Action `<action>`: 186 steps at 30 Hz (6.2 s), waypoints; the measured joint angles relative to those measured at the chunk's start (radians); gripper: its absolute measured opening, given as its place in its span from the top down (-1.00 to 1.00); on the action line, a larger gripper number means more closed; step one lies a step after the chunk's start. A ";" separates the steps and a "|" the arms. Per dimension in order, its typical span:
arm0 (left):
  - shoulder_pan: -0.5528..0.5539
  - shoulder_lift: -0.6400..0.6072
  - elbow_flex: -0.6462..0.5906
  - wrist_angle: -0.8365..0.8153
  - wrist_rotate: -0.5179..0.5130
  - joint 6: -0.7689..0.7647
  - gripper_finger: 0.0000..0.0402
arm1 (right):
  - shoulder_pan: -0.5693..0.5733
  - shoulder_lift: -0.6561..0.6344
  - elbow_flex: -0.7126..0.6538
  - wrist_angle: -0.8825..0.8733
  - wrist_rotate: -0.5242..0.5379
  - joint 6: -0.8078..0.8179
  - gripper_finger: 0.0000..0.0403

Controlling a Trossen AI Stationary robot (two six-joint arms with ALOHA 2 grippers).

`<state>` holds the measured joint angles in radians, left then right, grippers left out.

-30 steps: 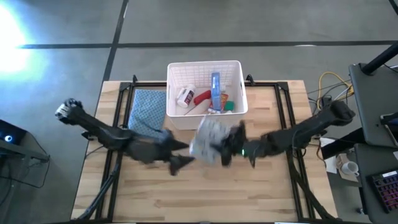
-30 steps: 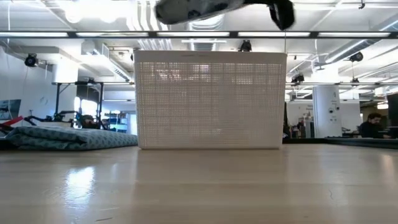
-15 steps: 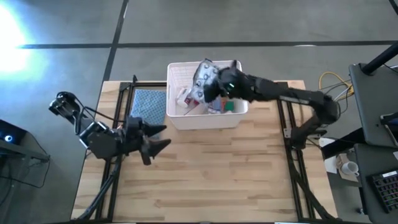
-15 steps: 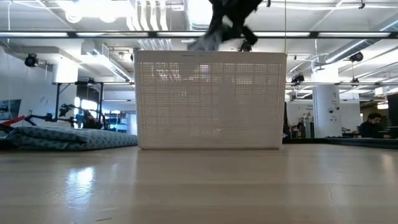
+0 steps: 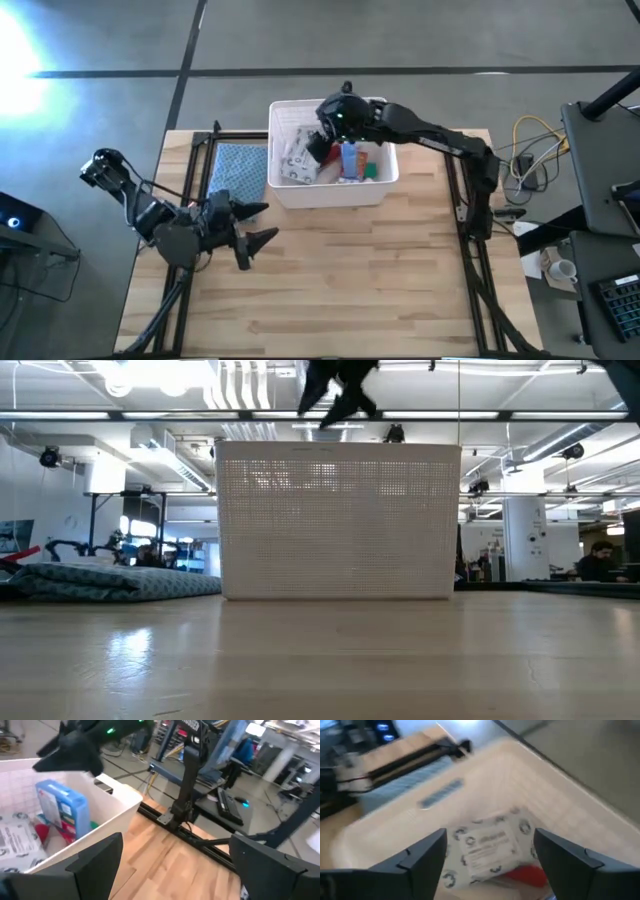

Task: Pick & place medical supplies in basket/bin
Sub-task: Return to Home Position

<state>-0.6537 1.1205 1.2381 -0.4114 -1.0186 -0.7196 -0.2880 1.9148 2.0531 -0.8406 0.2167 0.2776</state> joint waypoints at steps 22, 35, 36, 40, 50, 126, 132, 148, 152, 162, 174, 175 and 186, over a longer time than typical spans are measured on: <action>0.338 -0.314 -0.500 0.245 0.462 0.195 -0.71 | 0.524 -0.652 -0.650 -0.127 0.182 0.376 -0.46; 0.377 -0.726 -0.741 0.317 0.687 0.254 -0.71 | 0.690 -1.015 -1.143 0.550 0.076 0.348 -0.50; 0.381 -0.753 -0.766 0.336 0.722 0.256 -0.71 | 0.688 -1.036 -1.201 0.657 0.060 0.298 -0.50; 0.405 -0.824 -0.886 0.466 0.766 0.259 -0.71 | 0.663 -1.087 -1.419 1.100 -0.025 0.126 -0.48; 0.415 -0.968 -1.077 0.681 0.940 0.413 -0.71 | 0.620 -1.113 -1.678 1.459 -0.115 0.100 -0.47; 0.681 -1.118 -1.229 0.432 1.018 0.238 -0.71 | 0.329 -1.915 -2.043 0.889 -0.294 0.062 -0.50; 0.682 -1.111 -1.229 0.432 1.018 0.238 -0.71 | 0.413 -1.915 -2.043 0.889 -0.293 0.062 -0.50; 0.682 -0.919 -1.227 0.429 1.018 0.238 -0.71 | 0.467 -1.898 -2.043 0.889 -0.295 0.062 -0.52; 0.682 -0.871 -1.227 0.429 1.019 0.238 -0.71 | 0.467 -1.900 -2.043 0.889 -0.295 0.062 -0.52; 0.682 -0.762 -1.227 0.429 1.019 0.238 -0.71 | 0.467 -1.900 -2.043 0.889 -0.294 0.062 -0.48; 0.682 -0.668 -1.227 0.429 1.018 0.238 -0.71 | 0.467 -1.899 -2.044 0.890 -0.294 0.062 -0.51; 0.682 -0.663 -1.227 0.429 1.019 0.238 -0.71 | 0.467 -1.899 -2.043 0.890 -0.294 0.062 -0.51; 0.682 -0.635 -1.227 0.429 1.019 0.238 -0.71 | 0.467 -1.899 -2.043 0.890 -0.294 0.062 -0.50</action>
<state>0.0288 0.4854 0.0109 0.0177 -0.0001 -0.4812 0.1787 0.0154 0.0097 0.0490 -0.0769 0.3399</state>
